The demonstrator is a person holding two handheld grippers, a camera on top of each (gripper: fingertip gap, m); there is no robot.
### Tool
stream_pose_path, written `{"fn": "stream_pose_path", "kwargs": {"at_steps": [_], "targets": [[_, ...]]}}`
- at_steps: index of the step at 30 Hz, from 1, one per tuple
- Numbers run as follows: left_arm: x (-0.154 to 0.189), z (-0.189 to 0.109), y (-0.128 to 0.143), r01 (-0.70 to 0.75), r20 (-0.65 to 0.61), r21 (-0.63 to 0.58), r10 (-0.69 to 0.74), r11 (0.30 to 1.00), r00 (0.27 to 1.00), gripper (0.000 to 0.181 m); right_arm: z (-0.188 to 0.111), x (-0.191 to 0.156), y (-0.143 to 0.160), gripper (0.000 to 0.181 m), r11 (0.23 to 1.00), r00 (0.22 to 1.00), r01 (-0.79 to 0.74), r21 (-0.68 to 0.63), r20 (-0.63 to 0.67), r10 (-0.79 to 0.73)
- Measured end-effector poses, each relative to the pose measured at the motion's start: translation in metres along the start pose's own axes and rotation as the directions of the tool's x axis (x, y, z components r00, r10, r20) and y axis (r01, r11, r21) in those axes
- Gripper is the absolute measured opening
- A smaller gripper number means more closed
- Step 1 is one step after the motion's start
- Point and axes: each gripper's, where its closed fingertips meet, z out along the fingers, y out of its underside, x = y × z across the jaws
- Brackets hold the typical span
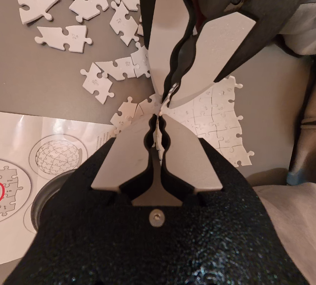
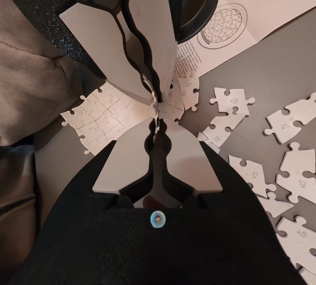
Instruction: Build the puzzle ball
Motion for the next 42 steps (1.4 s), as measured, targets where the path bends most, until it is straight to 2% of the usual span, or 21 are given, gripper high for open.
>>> {"fn": "stream_pose_path", "kwargs": {"at_steps": [10,11,13,16,18,22,26,28,38,42], "targets": [[0.0,-0.001,-0.002,0.001,-0.014,0.025,-0.001,1.0,1.0,0.002,-0.004,0.001,-0.002,0.005,0.998,0.998,0.059,0.004,-0.014,-0.059],[0.0,-0.001,-0.002,0.003,-0.01,0.023,-0.003,1.0,1.0,0.002,-0.007,0.002,-0.002,0.009,0.998,0.998,0.061,0.011,-0.018,-0.061],[-0.002,-0.001,0.0,0.008,0.001,0.012,-0.008,1.0,1.0,0.002,-0.018,0.006,-0.007,0.028,0.997,0.999,0.038,0.062,-0.028,-0.036],[-0.003,-0.001,0.0,0.025,-0.003,0.011,-0.025,1.0,1.0,0.002,-0.04,0.01,-0.022,0.021,0.981,0.999,-0.015,0.193,-0.027,0.02],[-0.004,0.0,0.001,0.024,0.001,0.008,-0.024,1.0,1.0,0.003,-0.046,0.011,-0.025,0.021,0.971,0.999,-0.042,0.236,-0.008,0.046],[-0.004,-0.001,0.0,0.028,0.007,0.01,-0.028,1.0,1.0,0.002,-0.03,0.01,-0.009,0.025,0.987,0.997,-0.07,0.143,0.025,0.067],[-0.008,-0.003,-0.002,0.073,0.022,0.026,-0.074,0.997,0.997,0.002,-0.02,0.006,-0.01,0.011,0.99,0.998,-0.055,0.128,0.044,0.05],[-0.008,-0.003,-0.002,0.095,0.019,0.029,-0.096,0.995,0.995,0.002,-0.019,0.01,-0.009,0.004,0.991,0.999,-0.044,0.126,0.019,0.042],[-0.011,-0.004,-0.008,0.124,0.013,0.073,-0.125,0.99,0.992,0.003,-0.024,0.014,-0.012,0.004,0.987,1.0,-0.007,0.16,-0.022,0.01],[-0.015,-0.01,-0.01,0.093,0.056,0.106,-0.099,0.99,0.994,0.013,-0.025,0.015,-0.014,0.004,0.986,0.999,0.014,0.165,-0.038,-0.007]]}}
